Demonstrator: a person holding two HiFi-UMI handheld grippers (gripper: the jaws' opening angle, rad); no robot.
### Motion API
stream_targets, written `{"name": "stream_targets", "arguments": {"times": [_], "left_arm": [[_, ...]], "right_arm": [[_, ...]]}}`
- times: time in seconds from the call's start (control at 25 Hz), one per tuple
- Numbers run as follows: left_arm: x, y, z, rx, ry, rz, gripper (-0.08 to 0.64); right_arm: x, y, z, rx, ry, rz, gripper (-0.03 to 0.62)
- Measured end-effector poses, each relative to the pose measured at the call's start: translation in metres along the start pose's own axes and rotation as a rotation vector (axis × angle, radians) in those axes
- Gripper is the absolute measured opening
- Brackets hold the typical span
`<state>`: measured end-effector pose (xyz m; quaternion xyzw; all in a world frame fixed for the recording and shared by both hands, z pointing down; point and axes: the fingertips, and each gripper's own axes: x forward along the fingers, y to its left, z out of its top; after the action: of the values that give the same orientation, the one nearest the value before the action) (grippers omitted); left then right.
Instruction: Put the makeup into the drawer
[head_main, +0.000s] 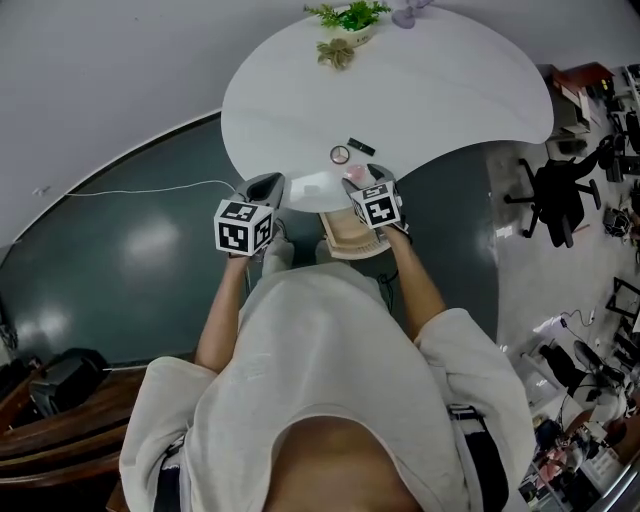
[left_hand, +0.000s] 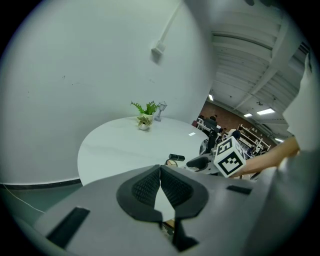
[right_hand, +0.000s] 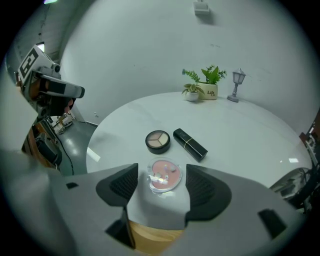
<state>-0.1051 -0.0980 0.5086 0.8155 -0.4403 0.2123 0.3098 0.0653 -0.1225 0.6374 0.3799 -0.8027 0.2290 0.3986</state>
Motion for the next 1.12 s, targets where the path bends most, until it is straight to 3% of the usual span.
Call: {"name": "stream_targets", "arguments": {"times": [0.68,1.12], "left_arm": [[-0.008,0.011,0.001,0.005,-0.004,-0.011,0.011],[0.004,-0.005,0.003,0.056,0.021,-0.074,0.011]], "right_arm": [[0.008,0.002,-0.003,-0.016,0.058,-0.011,0.229],[-0.057,0.008,0.005,0.043,-0.092,-0.084,0.229]]}}
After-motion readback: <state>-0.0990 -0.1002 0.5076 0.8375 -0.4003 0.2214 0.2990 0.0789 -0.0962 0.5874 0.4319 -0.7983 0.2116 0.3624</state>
